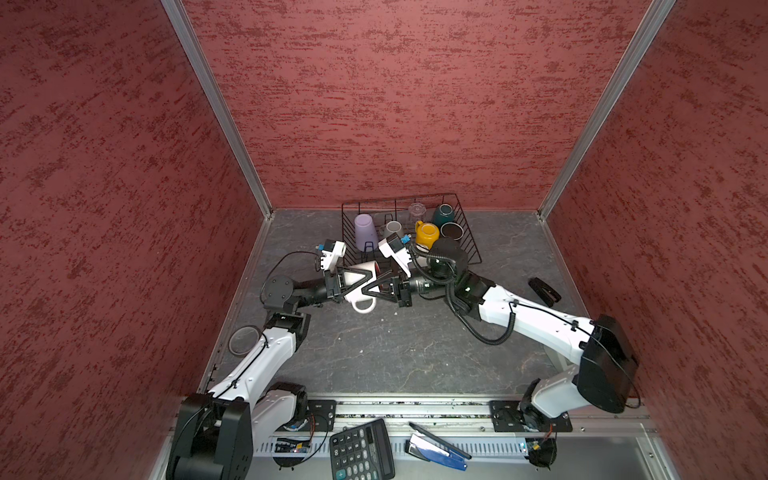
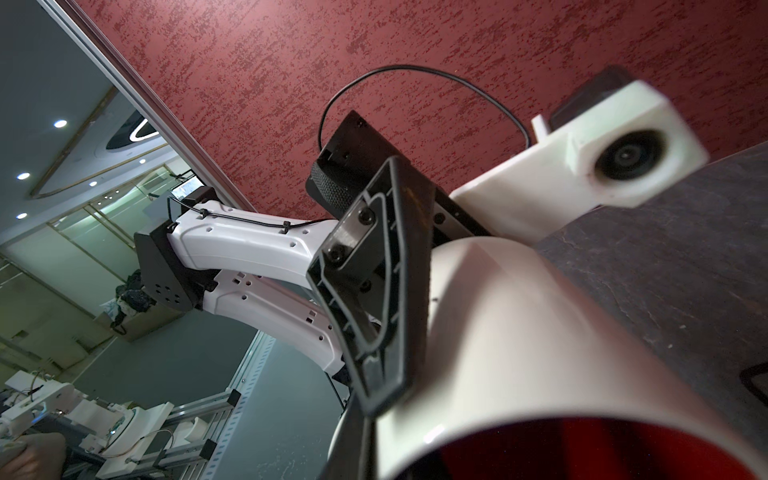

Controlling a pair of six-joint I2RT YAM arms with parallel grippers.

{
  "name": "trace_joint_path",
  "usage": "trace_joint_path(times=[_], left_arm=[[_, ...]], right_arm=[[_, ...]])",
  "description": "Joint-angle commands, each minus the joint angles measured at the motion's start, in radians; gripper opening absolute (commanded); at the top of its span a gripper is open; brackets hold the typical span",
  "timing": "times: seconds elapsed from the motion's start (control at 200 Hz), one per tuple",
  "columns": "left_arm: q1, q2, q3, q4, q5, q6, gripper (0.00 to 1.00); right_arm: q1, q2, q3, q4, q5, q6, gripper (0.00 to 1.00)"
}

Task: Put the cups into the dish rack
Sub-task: 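Close the left gripper on the red-lined white mug beside the right gripper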

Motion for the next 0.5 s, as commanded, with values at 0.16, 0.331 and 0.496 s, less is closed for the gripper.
trace_joint_path(times=[0.16, 0.331, 0.496], left_arm=[[-0.017, -0.004, 0.034, 0.132, 0.032, -0.048, 0.96], [-0.018, -0.005, 0.04, 0.135, 0.034, -0.049, 0.98], [-0.019, -0.01, 0.043, 0.141, 0.035, -0.055, 1.0]], right_arm=[[-0.011, -0.054, -0.018, 0.031, 0.049, -0.047, 0.0], [-0.023, -0.053, -0.039, 0.066, 0.04, -0.022, 0.0], [-0.029, -0.054, -0.047, 0.08, 0.049, -0.016, 0.0]])
